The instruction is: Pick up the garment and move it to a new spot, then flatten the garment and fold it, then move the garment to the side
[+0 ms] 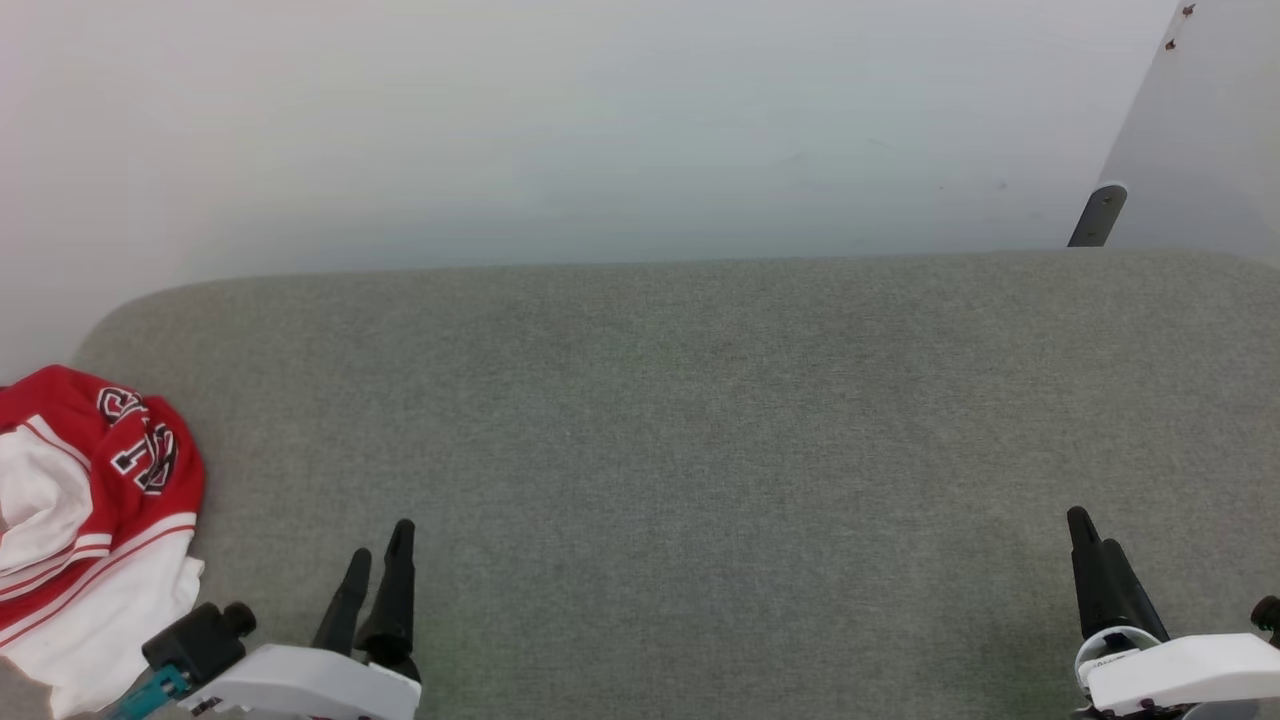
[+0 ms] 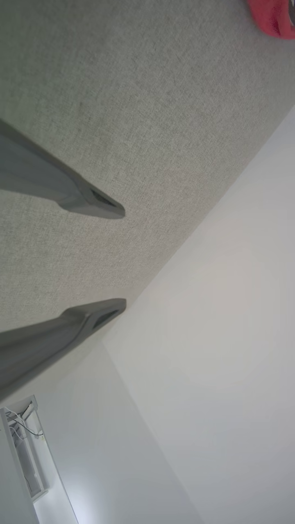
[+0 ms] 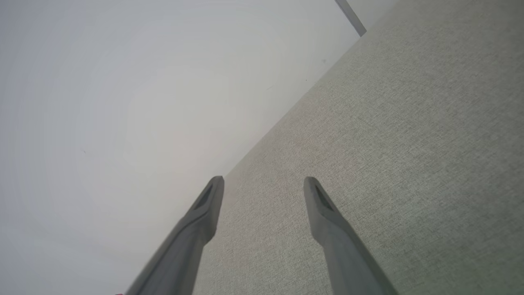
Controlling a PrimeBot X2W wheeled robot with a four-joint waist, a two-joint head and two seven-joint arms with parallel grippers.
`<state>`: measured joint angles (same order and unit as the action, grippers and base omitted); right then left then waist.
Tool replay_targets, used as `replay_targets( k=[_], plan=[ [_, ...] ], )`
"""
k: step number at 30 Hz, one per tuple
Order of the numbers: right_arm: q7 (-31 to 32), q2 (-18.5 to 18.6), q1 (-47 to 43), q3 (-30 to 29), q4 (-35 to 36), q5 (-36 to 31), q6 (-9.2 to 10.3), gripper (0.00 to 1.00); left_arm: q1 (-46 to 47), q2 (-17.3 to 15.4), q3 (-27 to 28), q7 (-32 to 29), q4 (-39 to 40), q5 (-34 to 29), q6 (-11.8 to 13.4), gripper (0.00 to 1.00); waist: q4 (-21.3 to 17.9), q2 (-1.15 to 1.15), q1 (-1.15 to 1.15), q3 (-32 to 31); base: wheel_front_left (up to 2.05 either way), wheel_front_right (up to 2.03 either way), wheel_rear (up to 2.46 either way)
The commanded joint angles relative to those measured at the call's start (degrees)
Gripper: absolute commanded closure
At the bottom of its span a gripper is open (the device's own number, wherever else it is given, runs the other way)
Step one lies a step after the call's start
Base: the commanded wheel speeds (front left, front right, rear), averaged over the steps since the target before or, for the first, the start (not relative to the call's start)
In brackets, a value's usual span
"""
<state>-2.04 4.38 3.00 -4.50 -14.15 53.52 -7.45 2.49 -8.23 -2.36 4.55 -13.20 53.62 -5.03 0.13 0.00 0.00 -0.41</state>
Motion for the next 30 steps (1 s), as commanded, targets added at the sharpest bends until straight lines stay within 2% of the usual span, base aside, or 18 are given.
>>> replay_targets(
  k=[1, 30],
  plan=[
    [-0.44, -0.04, 1.23, -0.30, 1.05, -1.97, -0.03, 0.00, 0.76, -0.55, -0.23, 0.44, 1.06, -2.21, -0.03, 0.00, 0.04, 0.00, 0.00, -0.01, 0.00, 0.00, 0.00],
    [-2.70, -0.81, -0.35, -1.41, 4.45, -20.41, -0.04, 0.00, 1.07, -0.96, -0.07, 5.10, 1.97, -23.21, -2.16, 0.00, 0.65, 0.00, 0.00, -0.31, 0.00, 0.00, 0.00]
  ],
)
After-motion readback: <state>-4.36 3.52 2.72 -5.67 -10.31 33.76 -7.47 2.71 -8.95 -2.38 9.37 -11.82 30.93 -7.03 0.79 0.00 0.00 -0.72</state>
